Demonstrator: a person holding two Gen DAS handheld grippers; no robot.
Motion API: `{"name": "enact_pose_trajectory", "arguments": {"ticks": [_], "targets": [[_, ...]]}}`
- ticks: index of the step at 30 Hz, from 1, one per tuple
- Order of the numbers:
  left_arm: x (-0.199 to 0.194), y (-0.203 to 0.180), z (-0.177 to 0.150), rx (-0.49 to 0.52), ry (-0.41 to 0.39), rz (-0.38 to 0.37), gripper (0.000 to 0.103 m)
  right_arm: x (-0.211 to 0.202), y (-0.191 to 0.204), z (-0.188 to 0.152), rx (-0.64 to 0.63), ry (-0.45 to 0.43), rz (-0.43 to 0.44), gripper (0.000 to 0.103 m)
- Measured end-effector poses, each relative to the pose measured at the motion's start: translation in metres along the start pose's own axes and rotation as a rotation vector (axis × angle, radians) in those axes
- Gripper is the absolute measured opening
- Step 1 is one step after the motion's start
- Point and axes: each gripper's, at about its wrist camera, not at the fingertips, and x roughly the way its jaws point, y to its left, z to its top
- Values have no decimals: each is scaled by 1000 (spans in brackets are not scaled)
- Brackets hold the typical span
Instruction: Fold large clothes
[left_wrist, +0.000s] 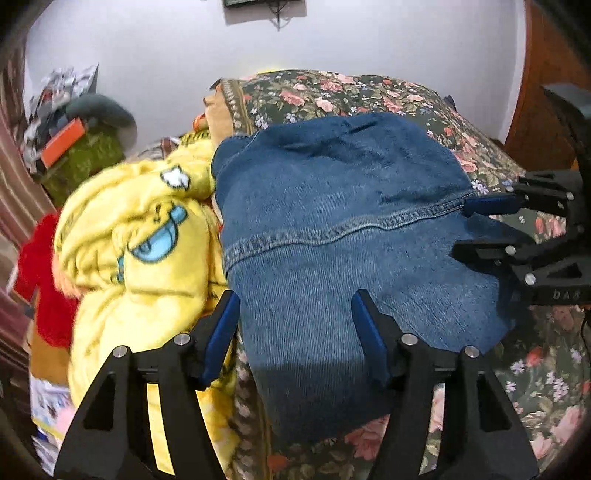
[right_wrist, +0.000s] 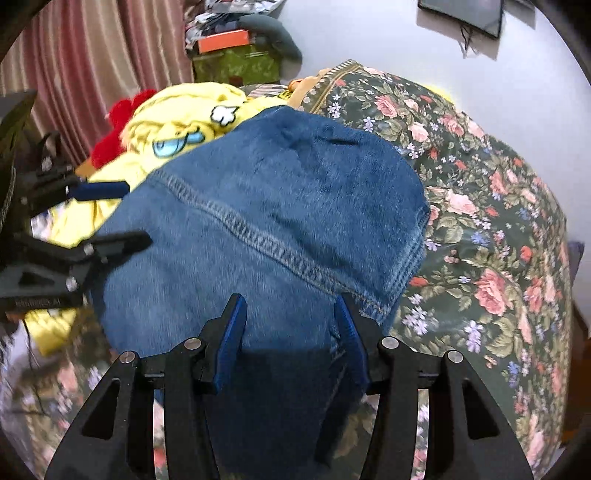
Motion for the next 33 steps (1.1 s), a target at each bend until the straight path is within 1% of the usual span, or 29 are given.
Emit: {"name": "enact_pose_trajectory", "arguments": {"ticks": [2,3,4,5,8,11,13,15,16,18,19,25,27,28,30,33], "targets": [[-3,7,-1,-57,12,-28,62,-6,2,-5,-10,-1,-28,48],[-5,12,-2,-92,20,-45,62,-10,3,-9,-7,11,-42,53],[-8,14,-4,-109,23,-52,62,-11,1,-12,3,21,-58,61],[-11,17,-6,-134,33,-65,62,-16,-2,-17,23,19,-74,62],[-24,19,-10,-165,45,-70,62,-32,-11,-27,77,24,-70,63],[-43,14,-12,-158,37,-44,62,-53,-14,-32,116,13,-71,63],[-58,9,-11,-150,20,-31,62,-76,-13,-33,125,-21,-85,63],[-82,1,-9,-146,-15,-29,62,-95,-11,-33,128,-55,-87,63],[-91,-1,-9,-144,-28,-27,62,-111,-9,-31,133,-86,-88,63],[-121,-10,-6,-129,-80,-10,62,-136,-5,-29,139,-138,-85,63],[-130,-13,-5,-124,-97,-6,62,-147,-3,-28,142,-163,-85,63],[-220,-41,1,-91,-278,17,62,-233,19,-23,153,-372,-91,63],[-257,-52,-2,-87,-364,22,62,-261,29,-25,157,-449,-86,63],[-267,-54,-3,-87,-387,19,62,-275,34,-27,160,-486,-86,63],[-300,-64,-10,-91,-465,17,62,-297,44,-31,165,-555,-87,63],[-332,-74,-21,-97,-545,16,62,-327,60,-41,175,-645,-85,63]]}}
